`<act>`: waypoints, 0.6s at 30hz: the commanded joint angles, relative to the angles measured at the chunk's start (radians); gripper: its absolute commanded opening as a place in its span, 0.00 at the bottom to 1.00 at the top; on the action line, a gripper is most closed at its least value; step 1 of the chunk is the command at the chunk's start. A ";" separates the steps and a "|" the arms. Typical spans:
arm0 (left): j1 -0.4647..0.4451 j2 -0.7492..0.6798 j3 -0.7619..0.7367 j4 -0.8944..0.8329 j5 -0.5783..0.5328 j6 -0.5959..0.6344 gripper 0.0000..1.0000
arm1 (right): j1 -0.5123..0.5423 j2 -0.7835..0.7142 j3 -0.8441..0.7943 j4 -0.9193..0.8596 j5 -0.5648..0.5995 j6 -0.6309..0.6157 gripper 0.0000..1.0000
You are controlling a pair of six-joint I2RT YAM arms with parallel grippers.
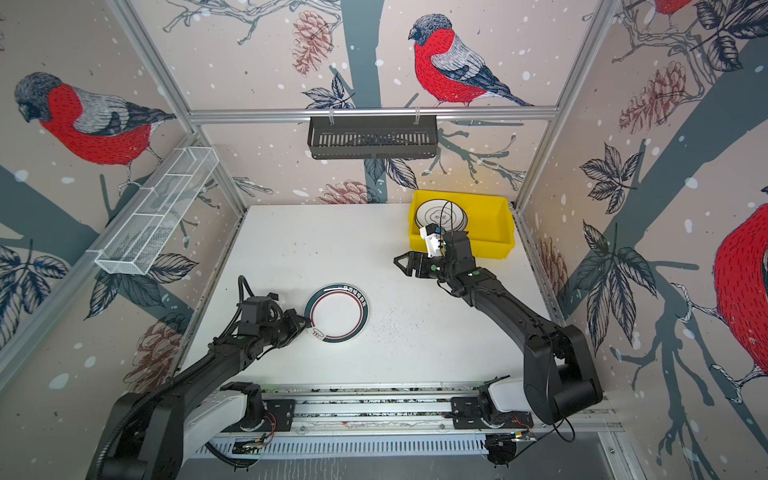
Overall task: Place the plates into the plastic bin on the countertop
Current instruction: 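Lift the ringed plate upright with the left gripper toward the right gripper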
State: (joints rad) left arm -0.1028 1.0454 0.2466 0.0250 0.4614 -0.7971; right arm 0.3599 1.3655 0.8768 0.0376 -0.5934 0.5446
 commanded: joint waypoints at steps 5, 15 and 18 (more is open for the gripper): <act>0.000 -0.013 0.005 0.021 -0.076 -0.003 0.00 | 0.005 0.011 0.021 0.019 0.000 0.003 0.85; 0.000 0.014 0.094 0.067 -0.028 -0.008 0.00 | 0.019 0.071 0.023 0.033 -0.009 0.014 0.85; -0.001 0.021 0.129 0.089 -0.002 -0.014 0.00 | 0.021 0.072 0.019 0.034 -0.007 0.017 0.85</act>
State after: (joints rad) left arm -0.1028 1.0637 0.3496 0.0406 0.4232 -0.7959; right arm 0.3786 1.4376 0.8955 0.0387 -0.5938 0.5507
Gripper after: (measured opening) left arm 0.076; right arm 0.848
